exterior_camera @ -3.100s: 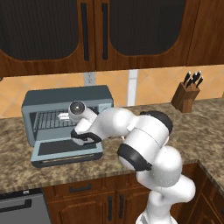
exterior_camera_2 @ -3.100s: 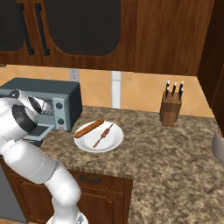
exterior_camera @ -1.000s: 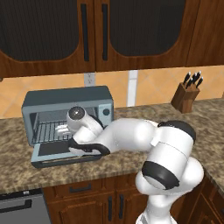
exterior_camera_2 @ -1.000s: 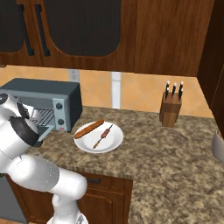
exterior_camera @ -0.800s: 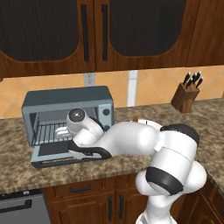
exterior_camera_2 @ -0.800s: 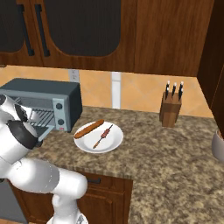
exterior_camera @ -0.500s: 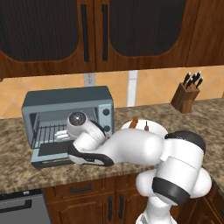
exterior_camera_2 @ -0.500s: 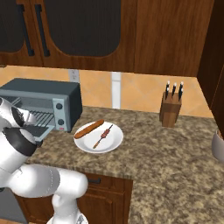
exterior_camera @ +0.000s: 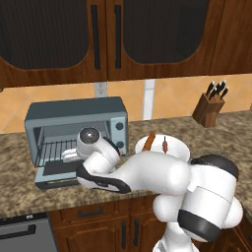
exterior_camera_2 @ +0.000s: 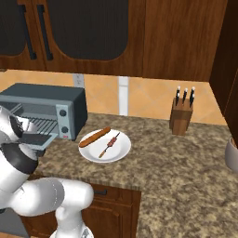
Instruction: Pick up the kebab skewer and baguette bread, and place them inside the toaster oven. Close the toaster oven door and start by setting the timer.
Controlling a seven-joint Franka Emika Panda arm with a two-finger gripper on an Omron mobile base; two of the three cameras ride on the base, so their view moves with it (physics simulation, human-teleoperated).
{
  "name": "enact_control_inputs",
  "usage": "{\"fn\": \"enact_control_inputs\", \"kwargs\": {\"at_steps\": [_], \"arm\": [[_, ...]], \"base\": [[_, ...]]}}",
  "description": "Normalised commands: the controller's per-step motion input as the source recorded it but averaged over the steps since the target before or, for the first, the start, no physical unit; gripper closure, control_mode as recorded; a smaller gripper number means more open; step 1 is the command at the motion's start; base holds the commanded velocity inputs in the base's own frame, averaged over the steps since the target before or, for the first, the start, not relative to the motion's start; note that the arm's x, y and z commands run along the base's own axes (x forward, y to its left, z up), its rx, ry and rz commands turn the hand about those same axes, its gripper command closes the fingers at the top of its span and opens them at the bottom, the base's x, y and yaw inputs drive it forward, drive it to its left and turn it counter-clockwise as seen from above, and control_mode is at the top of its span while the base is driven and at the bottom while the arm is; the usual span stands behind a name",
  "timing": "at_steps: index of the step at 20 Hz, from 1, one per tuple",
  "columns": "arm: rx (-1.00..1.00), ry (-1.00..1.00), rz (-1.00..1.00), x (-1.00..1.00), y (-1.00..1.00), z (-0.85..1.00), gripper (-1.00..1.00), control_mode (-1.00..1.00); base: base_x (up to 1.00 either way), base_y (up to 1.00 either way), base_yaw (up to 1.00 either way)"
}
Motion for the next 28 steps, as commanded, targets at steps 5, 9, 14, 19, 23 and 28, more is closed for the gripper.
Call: {"fn": "enact_control_inputs", "kwargs": {"at_steps": [5, 9, 14, 19, 23, 28], "arm": [[0.13, 0.00, -0.07, -0.58, -0.49, 0.58, -1.00, -1.00], [0.20, 0.00, -0.13, -0.68, -0.88, 0.56, -1.00, -1.00], [0.20, 0.08, -0.17, -0.56, -0.99, 0.43, -1.00, -1.00], [0.21, 0.14, -0.23, -0.31, -0.99, 0.37, -1.00, -1.00], [0.13, 0.19, -0.25, 0.00, -0.86, 0.27, -1.00, -1.00], [0.02, 0.25, -0.17, 0.26, -0.64, 0.20, -1.00, -1.00]], "base": [[0.00, 0.00, 0.00], [0.00, 0.00, 0.00], [0.00, 0.00, 0.00], [0.00, 0.00, 0.00], [0.00, 0.00, 0.00], [0.00, 0.00, 0.00]]}}
